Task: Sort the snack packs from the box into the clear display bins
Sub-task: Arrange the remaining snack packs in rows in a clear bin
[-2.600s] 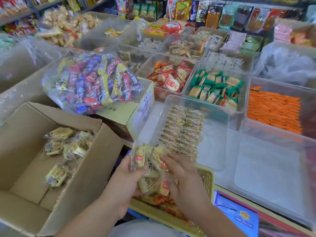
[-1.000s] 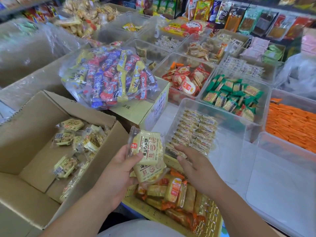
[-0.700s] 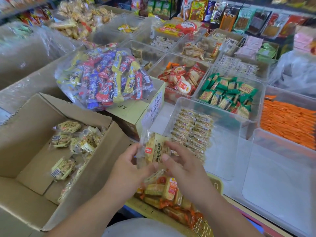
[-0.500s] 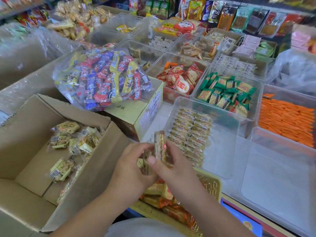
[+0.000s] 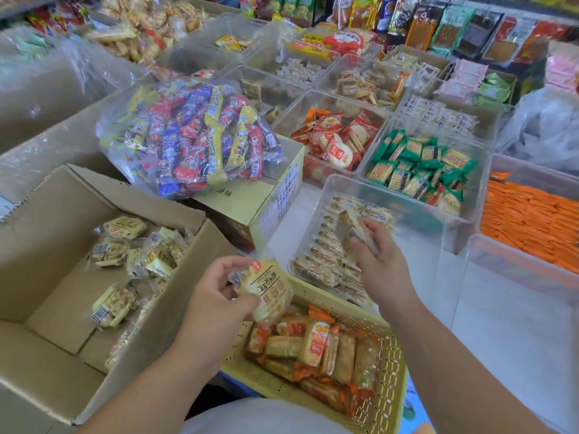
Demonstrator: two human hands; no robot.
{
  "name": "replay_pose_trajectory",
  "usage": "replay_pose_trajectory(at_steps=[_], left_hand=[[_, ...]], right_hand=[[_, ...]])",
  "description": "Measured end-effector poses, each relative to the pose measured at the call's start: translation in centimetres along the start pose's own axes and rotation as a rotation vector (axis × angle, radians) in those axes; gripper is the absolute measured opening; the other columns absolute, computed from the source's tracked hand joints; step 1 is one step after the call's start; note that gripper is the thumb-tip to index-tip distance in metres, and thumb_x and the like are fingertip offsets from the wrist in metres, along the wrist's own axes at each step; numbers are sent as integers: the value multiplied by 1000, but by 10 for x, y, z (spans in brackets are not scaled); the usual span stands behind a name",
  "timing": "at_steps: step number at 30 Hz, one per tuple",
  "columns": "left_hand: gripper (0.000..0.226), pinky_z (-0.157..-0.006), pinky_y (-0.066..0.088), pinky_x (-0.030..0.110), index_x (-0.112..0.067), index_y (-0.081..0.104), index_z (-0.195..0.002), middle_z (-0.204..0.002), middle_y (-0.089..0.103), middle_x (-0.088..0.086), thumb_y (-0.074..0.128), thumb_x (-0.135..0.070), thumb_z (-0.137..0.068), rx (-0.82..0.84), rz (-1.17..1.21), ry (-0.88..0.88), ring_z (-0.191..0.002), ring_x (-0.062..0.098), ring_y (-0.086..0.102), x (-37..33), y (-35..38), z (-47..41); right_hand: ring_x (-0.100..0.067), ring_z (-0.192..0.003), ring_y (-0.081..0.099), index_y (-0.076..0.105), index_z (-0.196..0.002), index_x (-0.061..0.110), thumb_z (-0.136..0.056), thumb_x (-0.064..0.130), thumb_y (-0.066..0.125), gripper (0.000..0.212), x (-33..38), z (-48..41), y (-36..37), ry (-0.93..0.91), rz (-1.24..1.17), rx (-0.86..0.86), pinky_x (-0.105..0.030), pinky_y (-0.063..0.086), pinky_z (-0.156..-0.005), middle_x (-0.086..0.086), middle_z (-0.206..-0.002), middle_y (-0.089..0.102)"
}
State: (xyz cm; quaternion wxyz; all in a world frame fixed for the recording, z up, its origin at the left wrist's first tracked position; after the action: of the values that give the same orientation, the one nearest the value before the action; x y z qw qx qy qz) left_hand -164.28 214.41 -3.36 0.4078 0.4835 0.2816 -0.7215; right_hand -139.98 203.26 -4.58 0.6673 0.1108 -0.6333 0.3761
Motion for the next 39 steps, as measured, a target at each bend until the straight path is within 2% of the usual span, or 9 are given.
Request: replay_pose_trajectory(at_steps=[3, 8, 12, 14, 22, 30, 34, 37, 39], left_hand=[[56, -62, 63, 37, -34, 68, -104, -95, 79, 3, 64, 18, -84, -14, 77, -70, -88, 26, 78, 7, -9, -2], [48, -57, 60, 38, -20, 63, -118, -102, 77, 16, 58, 17, -88, -9, 280, -160, -88, 36, 77, 17, -18, -4], [49, -57, 60, 39, -19, 64, -121, -107, 76, 20, 59, 16, -87, -15, 408, -200, -87, 40, 76, 19, -25, -7], [50, -56, 60, 38, -18, 64, -123, -109, 75, 23, 59, 16, -85, -12, 432, -202, -86, 40, 76, 19, -27, -8], [59, -58, 60, 41, -18, 61, -127, -114, 74, 23, 67, 5, -74, 30, 455, -207, -89, 39, 74, 14, -21, -9], [28, -57, 60, 45, -28, 74, -105, -119, 74, 16, 62, -18, -82, 70, 499, -195, -98, 38, 75, 6, -12, -9], [37, -68, 64, 51, -38, 68, -116, -120, 74, 11, 61, -8, -97, 30, 250, 25, -100, 34, 75, -6, -8, -4], [55, -79, 62, 33, -59, 53, -132, -124, 71, -14, 67, -27, -90, 24, 30, 195, -105, 13, 73, -18, 2, 0], [59, -82, 57, 24, -65, 45, -135, -125, 65, -27, 65, -34, -88, 44, -194, 312, -105, -2, 68, -25, 14, 3]], right_hand=[[-8, -96, 62, 54, -139, 39, -101, 38, 57, 39, -27, -27, 11, 81, 135, 96, -28, 48, -74, 8, -137, 58], [-21, -138, 45, 51, -144, 38, -104, 44, 48, 41, -49, -39, 39, 70, 309, 355, -36, 35, -111, 5, -155, 45], [-23, -138, 41, 52, -145, 36, -106, 40, 44, 40, -56, -38, 51, 2, 450, 506, -36, 31, -112, -4, -143, 50], [-23, -136, 40, 49, -147, 38, -106, 39, 44, 40, -58, -37, 50, -19, 502, 523, -32, 29, -107, -3, -137, 48], [-18, -145, 36, 38, -152, 42, -107, 35, 46, 47, -62, -37, 45, -69, 584, 585, -25, 26, -105, 5, -159, 39], [-18, -142, 38, 46, -150, 28, -102, 51, 48, 54, -40, -9, 39, -188, 599, 392, -38, 29, -117, 4, -152, 48], [-9, -128, 49, 63, -133, 29, -100, 51, 48, 43, -15, 28, 31, -263, 372, 209, -33, 41, -106, 9, -132, 61], [-2, -98, 64, 70, -107, 44, -90, 68, 43, 39, 2, 56, 27, -130, 64, 218, -19, 51, -80, 17, -99, 68], [-11, -89, 71, 72, -103, 46, -84, 72, 45, 42, 6, 68, 29, 43, -217, 300, -28, 59, -71, 9, -94, 73]])
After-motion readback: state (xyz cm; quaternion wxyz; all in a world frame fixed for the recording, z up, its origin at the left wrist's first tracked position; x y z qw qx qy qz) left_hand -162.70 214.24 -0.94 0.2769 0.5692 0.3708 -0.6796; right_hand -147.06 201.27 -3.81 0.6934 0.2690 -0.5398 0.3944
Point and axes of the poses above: each hand's wrist, its own z-axis away from the middle knuckle, its own y-axis out of the palm, x = y × z, the point moved 3 cm from there along -z, towards the middle knuckle
